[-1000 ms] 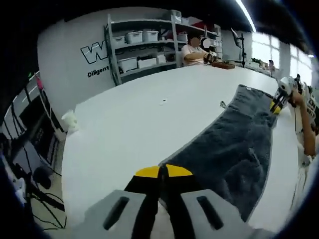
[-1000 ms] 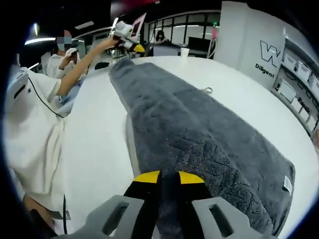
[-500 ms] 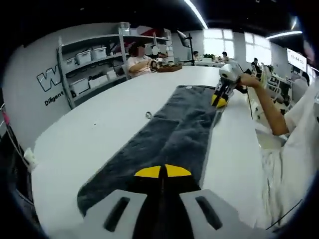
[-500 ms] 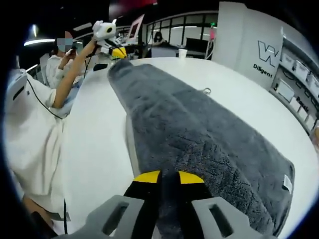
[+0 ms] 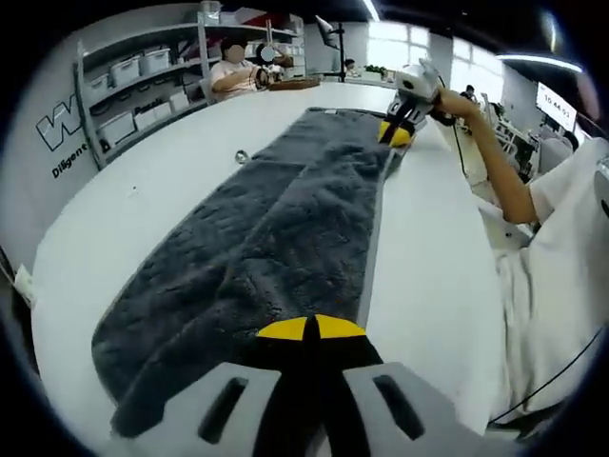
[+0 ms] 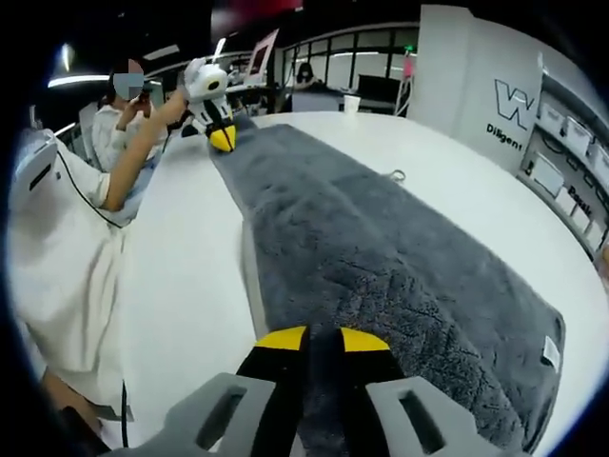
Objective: Open the folded towel by lifting each exposed corner and separating the folded layers until the towel lies flat within the target outline without major curled edges
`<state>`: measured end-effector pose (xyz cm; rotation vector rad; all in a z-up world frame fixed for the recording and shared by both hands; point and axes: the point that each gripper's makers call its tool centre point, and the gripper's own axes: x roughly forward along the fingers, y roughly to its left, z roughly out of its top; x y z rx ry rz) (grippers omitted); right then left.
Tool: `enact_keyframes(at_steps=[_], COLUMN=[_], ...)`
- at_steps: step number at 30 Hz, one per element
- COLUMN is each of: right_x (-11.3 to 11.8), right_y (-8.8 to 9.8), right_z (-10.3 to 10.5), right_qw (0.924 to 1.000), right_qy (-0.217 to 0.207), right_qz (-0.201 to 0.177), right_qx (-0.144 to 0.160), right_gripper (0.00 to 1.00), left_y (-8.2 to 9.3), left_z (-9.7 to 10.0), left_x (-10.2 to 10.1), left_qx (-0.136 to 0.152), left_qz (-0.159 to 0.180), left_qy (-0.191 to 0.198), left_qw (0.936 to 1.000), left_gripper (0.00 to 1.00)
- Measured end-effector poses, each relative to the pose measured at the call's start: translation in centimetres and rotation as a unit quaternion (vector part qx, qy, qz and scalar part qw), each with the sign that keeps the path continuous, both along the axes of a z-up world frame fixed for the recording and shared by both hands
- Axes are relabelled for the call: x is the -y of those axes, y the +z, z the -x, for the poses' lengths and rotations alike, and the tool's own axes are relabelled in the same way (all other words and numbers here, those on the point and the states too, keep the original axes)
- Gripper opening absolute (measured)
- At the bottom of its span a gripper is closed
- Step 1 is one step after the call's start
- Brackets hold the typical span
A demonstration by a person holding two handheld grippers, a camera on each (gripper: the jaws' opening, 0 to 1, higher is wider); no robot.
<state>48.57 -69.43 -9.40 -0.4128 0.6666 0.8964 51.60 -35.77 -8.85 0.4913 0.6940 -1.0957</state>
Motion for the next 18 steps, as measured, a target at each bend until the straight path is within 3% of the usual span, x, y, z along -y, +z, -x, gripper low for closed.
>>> enact_keyframes(at_steps=[4,7,9,12,15,18], right_x=[-0.3,-0.7,-1.1,-2.3,-4.7,-6.4], right_y=[0.1,0.3,0.8,1.4,3.1,4.1], right_z=[0.2,0.2,-0.1,-0.1,-0.3,-0.8], right_qw=[0.9996,0.9999,0.9996,0.9992,0.9956,0.9919], right_qy=[0.016,0.008,0.023,0.034,0.072,0.091], right_qz=[0.021,0.007,0.012,0.014,-0.012,-0.004], right_qx=[0.007,-0.007,0.013,0.017,0.058,0.089], right_gripper=[0.03,0.00,0.00,0.00,0.00,0.00], left_y=[0.0,0.0,0.1,0.5,0.2,-0.1], left_z=[0.1,0.2,0.2,0.4,0.6,0.7], left_x=[-0.1,-0.2,-0.3,0.0,0.1,0.0], left_qx=[-0.010,-0.009,-0.010,-0.009,-0.014,-0.014], left_qz=[0.009,0.007,0.007,0.015,0.014,0.009], left_qy=[0.001,0.001,0.002,-0.004,-0.006,-0.009], left_qw=[0.9999,0.9999,0.9999,0.9998,0.9998,0.9998], left_gripper=[0.01,0.01,0.01,0.01,0.01,0.01])
